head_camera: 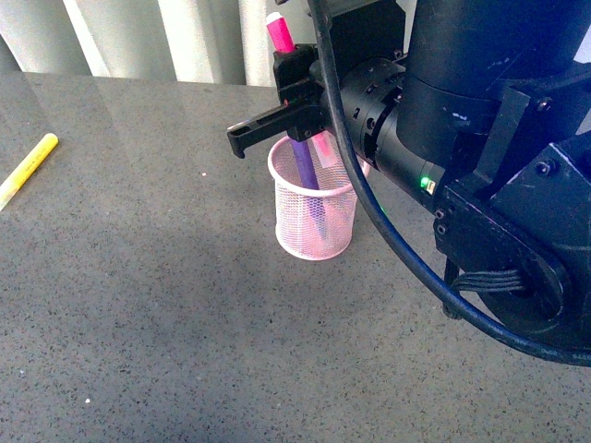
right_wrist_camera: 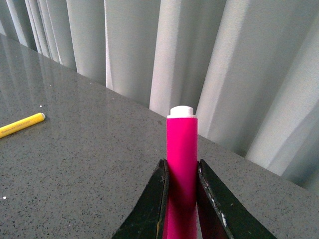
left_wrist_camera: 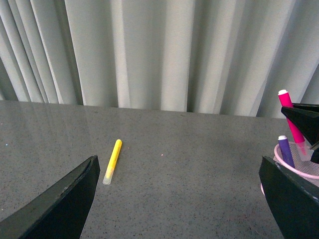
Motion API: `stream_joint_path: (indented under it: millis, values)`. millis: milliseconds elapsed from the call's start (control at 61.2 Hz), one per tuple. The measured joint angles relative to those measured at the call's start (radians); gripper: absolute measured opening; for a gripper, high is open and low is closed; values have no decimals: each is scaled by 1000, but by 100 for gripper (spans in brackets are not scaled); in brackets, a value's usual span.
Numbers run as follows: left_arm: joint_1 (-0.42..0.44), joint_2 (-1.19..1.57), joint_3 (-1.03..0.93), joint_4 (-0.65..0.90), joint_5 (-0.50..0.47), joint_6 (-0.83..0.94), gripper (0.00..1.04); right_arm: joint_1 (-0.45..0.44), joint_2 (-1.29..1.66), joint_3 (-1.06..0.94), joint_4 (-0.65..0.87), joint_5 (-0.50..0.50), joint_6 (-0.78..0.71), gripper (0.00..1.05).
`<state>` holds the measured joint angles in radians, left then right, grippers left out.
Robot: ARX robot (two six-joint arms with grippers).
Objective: Insert purple and pink pens into pink cup
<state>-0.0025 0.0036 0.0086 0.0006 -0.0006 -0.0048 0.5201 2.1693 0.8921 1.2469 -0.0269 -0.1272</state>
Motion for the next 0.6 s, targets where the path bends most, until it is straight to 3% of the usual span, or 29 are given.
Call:
stream_joint_path:
  millis: [229, 359, 604]
  values:
    - [0, 0, 0, 0, 0, 0, 98, -3, 1, -24, -10, 14, 4, 11]
    - [0, 0, 0, 0, 0, 0, 98, -5, 2, -41, -23, 12, 11, 36]
    - [0, 0, 0, 0, 0, 0, 98, -27, -85, -100, -76, 65, 67, 97]
